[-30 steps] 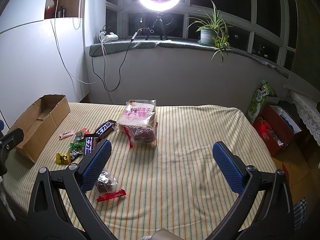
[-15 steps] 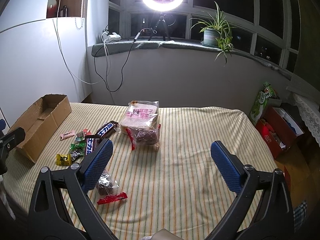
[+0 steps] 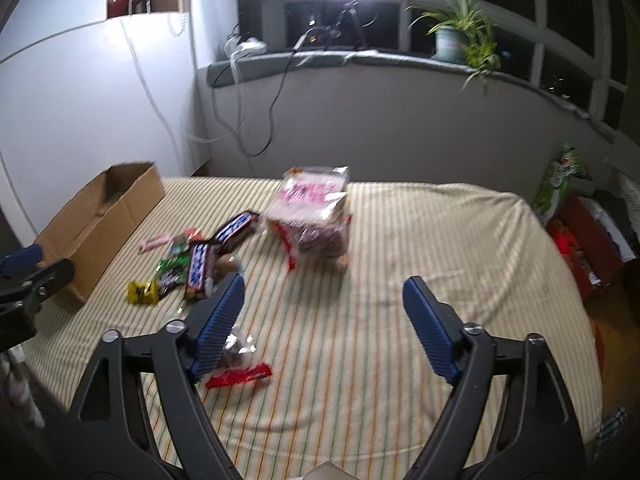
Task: Organize snacks
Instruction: 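Grasp the bagged chocolate pastry with the right tool while the left tool grasps the small green candy bag, then carry both bags into the cardboard box and open both tools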
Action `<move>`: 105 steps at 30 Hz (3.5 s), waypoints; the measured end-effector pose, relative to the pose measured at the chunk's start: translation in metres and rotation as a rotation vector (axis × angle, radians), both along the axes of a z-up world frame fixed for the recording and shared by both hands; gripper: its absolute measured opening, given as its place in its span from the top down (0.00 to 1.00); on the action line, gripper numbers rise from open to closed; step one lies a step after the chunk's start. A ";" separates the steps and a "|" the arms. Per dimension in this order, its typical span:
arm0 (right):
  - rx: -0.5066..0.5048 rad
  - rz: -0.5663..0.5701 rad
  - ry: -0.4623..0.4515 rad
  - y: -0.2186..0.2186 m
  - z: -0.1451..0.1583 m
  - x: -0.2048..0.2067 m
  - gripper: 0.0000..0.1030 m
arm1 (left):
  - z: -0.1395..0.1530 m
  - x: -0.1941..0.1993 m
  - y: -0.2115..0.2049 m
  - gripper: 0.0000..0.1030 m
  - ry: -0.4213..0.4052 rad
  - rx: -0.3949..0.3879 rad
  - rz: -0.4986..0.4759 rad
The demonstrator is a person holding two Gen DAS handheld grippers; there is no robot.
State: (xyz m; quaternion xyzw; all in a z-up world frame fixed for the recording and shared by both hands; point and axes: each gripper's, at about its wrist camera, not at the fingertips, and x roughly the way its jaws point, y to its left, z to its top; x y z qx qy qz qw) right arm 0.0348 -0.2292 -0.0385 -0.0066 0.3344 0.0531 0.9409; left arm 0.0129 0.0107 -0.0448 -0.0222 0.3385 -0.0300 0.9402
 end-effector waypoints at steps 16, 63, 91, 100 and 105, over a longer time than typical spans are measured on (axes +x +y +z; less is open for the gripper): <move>0.072 0.247 0.203 0.037 -0.048 0.013 0.47 | -0.045 0.021 -0.028 0.63 0.188 -0.138 -0.160; 0.068 0.326 0.248 0.065 -0.049 0.032 0.57 | -0.046 0.040 -0.019 0.84 0.173 -0.140 -0.151; -0.001 0.579 0.129 0.257 0.004 0.089 0.57 | -0.011 0.041 0.132 0.84 0.044 -0.127 0.120; -0.028 0.626 0.149 0.293 -0.006 0.094 0.57 | -0.019 0.040 0.154 0.84 0.056 -0.147 0.152; -0.035 0.629 0.163 0.299 -0.013 0.097 0.57 | -0.022 0.040 0.160 0.84 0.061 -0.157 0.157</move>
